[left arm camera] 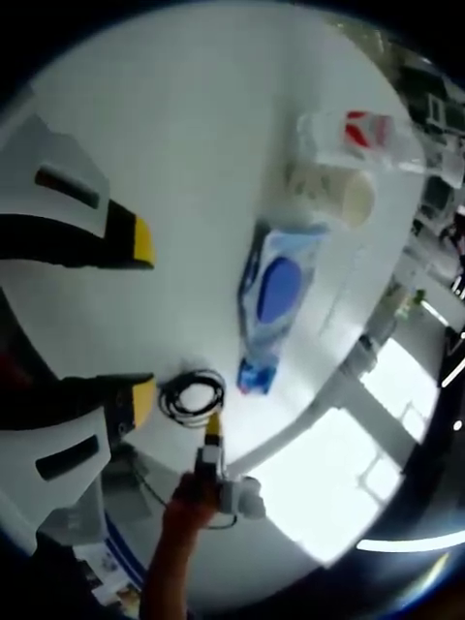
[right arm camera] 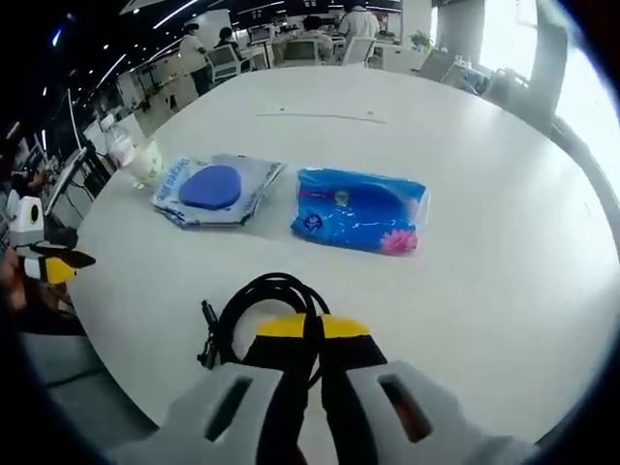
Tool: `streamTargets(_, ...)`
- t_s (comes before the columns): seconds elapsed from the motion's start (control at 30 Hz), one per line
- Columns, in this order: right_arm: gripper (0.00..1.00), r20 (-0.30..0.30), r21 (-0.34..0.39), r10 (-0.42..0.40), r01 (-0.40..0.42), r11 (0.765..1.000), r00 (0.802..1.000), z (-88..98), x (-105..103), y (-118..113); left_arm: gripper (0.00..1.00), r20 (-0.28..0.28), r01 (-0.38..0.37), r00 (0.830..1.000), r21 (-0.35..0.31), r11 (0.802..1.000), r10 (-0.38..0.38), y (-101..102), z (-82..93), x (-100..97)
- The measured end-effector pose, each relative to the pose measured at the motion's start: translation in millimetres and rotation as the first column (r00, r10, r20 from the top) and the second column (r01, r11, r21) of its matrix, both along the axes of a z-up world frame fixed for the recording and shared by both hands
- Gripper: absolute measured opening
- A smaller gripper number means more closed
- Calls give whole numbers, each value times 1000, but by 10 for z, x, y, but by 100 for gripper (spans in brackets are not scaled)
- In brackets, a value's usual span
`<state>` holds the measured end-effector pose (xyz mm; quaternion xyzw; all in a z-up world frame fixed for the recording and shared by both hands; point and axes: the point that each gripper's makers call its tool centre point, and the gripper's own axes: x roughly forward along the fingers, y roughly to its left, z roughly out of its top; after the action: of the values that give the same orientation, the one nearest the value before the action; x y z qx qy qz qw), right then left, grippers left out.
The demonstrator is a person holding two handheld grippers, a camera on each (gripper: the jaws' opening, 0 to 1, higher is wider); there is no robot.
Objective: Arrange the tabletop items into an orderly group along one side of the table until the central work area is clear of visible clutter.
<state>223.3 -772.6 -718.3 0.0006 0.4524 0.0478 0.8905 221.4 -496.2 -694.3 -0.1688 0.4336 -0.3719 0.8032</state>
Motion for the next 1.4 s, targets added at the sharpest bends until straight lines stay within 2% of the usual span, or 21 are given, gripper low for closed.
streamTargets(1.4, 2, -43, 4, -3, 3, 1000, 999, -182, 17, -52, 40, -16, 9, 1000, 18, 1000, -9, 8, -64, -23)
